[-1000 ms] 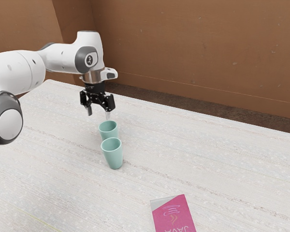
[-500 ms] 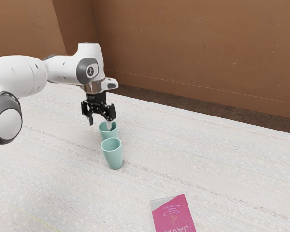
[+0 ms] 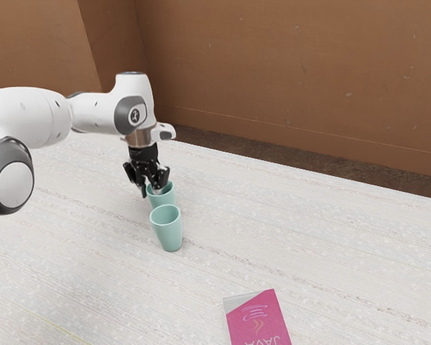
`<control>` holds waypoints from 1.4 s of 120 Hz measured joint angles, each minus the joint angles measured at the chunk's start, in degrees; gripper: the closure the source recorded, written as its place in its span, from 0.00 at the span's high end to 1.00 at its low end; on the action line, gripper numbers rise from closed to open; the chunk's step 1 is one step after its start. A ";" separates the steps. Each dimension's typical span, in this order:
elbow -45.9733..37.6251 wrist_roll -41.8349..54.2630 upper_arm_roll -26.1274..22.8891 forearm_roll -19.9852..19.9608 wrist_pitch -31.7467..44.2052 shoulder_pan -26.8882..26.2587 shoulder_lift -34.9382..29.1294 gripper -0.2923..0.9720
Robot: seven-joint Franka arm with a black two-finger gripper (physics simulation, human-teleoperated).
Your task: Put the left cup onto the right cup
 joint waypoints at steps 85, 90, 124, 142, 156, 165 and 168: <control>0.03 -0.26 0.10 2.12 1.84 -1.47 -9.17 0.15; -0.32 -0.31 0.10 2.23 1.55 -1.66 -10.08 0.15; -12.33 -1.77 0.10 2.51 0.65 -5.09 -21.62 0.15; -17.92 -3.14 0.10 2.55 0.79 -6.57 -26.09 0.15; -22.03 -4.36 0.09 2.67 1.01 -7.55 -29.30 0.15; -23.32 -5.13 0.09 2.74 1.13 -7.81 -30.11 0.15; -23.67 -5.37 0.09 2.75 1.23 -7.83 -30.18 0.15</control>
